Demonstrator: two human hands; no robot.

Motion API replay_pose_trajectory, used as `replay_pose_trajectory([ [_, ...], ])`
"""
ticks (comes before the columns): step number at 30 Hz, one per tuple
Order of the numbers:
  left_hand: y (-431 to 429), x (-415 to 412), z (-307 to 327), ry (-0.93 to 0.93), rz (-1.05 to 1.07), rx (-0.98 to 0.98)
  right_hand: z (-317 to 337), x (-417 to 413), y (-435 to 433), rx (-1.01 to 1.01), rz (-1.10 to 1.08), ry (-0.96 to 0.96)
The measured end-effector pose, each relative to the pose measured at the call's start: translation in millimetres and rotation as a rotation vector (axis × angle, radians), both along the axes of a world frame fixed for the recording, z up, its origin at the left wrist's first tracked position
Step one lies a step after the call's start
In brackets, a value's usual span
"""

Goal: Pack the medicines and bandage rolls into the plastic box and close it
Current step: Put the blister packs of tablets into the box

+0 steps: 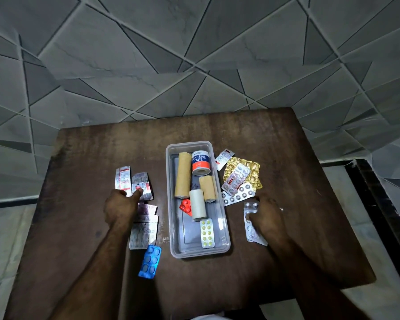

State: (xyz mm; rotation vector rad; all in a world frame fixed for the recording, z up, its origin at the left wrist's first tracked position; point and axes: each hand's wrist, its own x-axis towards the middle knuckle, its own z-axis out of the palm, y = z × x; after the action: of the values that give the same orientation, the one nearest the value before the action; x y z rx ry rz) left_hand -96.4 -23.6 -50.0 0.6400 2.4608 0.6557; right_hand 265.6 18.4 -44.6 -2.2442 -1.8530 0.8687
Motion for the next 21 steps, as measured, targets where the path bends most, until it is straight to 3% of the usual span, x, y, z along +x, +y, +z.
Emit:
replay_pose_trajectory([
  [8, 1.7, -10.0, -8.5, -0.152, -0.005, 0.023, 10.2, 3.5, 3.3, -0.05, -0.213, 0.26],
  [14, 0.7, 1.8, 8.8, -0.372, 0.061, 0.237, 12.2, 12.1, 8.4, -0.077, -0.315, 0.418],
  [21, -7.4, -2.5, 33.3, -0.541, 0.042, 0.332, 33.4, 14.5, 24.6, -0.004, -0.339, 0.543],
])
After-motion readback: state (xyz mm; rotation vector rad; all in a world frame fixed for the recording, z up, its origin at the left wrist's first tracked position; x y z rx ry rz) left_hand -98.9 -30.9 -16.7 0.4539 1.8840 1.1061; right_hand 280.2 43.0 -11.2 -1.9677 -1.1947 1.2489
